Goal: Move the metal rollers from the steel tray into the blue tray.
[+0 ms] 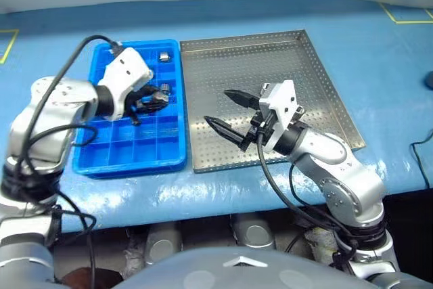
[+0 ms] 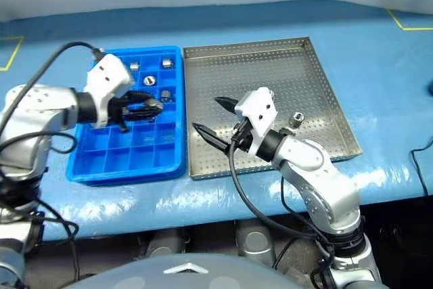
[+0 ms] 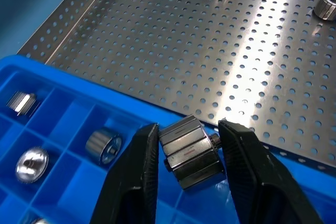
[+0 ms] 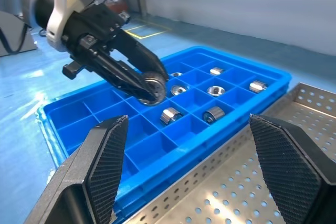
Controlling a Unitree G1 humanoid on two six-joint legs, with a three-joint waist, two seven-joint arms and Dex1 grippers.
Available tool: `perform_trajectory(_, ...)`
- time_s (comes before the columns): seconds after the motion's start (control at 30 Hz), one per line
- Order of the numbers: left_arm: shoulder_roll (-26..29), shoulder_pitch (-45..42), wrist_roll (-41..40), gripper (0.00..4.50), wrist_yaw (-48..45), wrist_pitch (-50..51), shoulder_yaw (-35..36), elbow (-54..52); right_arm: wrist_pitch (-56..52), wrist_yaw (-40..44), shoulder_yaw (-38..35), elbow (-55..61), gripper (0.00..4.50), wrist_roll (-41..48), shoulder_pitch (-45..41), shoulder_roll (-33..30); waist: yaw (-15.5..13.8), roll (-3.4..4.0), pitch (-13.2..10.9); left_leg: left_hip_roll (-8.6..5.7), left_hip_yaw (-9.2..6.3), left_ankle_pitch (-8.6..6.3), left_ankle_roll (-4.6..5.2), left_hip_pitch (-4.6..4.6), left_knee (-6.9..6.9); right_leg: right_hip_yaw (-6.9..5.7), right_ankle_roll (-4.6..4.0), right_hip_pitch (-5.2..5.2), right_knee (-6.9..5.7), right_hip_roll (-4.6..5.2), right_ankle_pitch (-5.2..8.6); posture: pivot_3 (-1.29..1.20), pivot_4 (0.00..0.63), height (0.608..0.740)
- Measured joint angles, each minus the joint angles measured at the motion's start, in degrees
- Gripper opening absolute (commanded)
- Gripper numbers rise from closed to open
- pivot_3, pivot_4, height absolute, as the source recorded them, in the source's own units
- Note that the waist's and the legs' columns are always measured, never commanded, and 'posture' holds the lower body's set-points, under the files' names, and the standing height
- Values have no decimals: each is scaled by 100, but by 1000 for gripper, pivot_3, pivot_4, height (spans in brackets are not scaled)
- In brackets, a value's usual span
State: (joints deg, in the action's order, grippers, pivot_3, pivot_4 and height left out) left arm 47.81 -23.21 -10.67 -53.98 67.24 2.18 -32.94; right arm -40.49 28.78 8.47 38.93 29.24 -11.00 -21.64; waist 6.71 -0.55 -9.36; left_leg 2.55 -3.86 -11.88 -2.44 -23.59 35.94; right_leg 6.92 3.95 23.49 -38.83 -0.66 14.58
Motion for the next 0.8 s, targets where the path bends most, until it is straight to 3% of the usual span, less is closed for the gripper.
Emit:
perform_trajectory(0.27, 285, 1305, -90, 1769, 772, 1053, 1327, -1046, -150, 100, 10, -269, 3871, 167, -148, -56, -397, -5, -3, 1, -2, 0, 0, 1, -4, -10, -11, 0, 0, 3, 6, 150, 150, 740)
perform_trajectory(0.67, -50, 2453, -182, 1769, 1586, 1107, 1433, -1186, -530, 84, 3, -292, 3871, 304, -320, -205, -619, -12, -3, 2, -5, 0, -1, 3, -7, -17, -27, -1, 1, 6, 14, 162, 150, 740)
perform_trajectory(0.8, -52, 2483, -196, 2815, 1747, 966, 1429, -1079, -598, 23, 2, -292, 3871, 318, -322, -210, -612, -12, -3, 2, -4, 0, -1, 4, -11, -17, -26, 1, 1, 6, 14, 153, 150, 740)
